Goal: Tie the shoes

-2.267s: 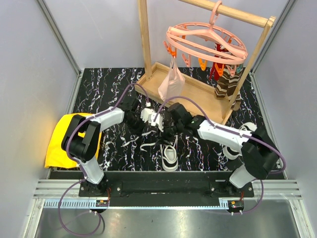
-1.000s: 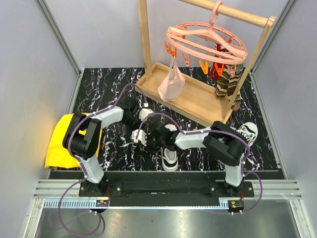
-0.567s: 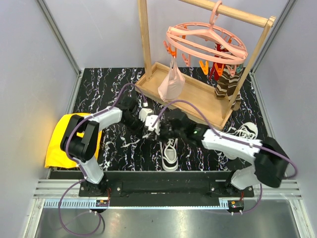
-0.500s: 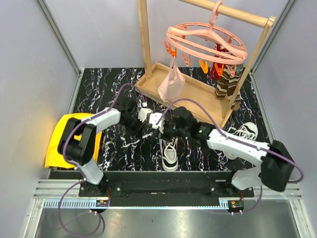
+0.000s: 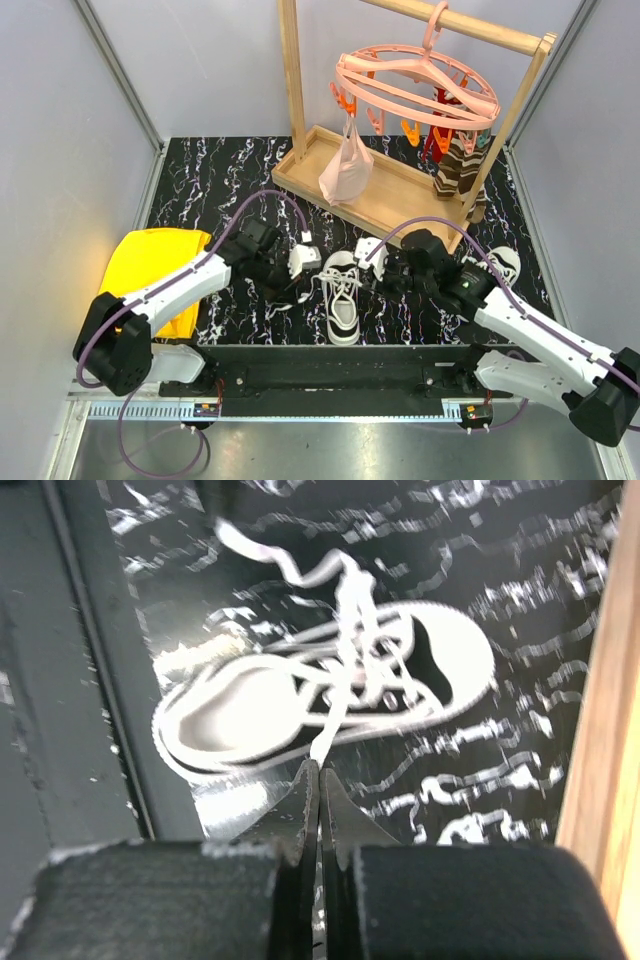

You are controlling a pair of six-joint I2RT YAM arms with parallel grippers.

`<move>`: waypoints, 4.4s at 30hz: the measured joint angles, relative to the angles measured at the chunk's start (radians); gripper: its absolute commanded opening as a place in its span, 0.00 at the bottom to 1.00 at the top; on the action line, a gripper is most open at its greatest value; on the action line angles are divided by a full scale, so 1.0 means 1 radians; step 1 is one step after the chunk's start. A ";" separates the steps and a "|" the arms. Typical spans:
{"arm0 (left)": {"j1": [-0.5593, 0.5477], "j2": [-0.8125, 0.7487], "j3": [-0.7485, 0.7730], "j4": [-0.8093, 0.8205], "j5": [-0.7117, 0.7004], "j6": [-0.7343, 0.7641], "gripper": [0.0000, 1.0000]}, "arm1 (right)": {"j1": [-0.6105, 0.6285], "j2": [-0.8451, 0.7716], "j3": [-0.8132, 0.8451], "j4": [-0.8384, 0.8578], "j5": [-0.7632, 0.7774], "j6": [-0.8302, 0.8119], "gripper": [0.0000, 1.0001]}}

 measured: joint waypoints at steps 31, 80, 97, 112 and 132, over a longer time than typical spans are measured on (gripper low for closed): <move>-0.235 -0.109 -0.169 0.168 -0.164 0.201 0.54 | -0.048 -0.090 -0.062 -0.080 0.039 0.012 0.00; -0.431 -0.012 -0.033 0.671 -0.109 0.242 0.19 | -0.049 -0.047 -0.062 0.025 -0.122 0.107 0.00; -0.446 0.004 -0.033 0.645 -0.211 0.285 0.02 | -0.055 -0.024 -0.040 0.037 -0.116 0.167 0.00; -0.344 -0.027 -0.082 0.760 -0.225 -0.126 0.00 | -0.074 -0.098 -0.032 0.071 0.013 0.253 0.66; -0.219 0.015 -0.132 0.976 -0.398 -1.075 0.05 | -0.087 0.053 -0.198 0.474 0.082 0.644 0.53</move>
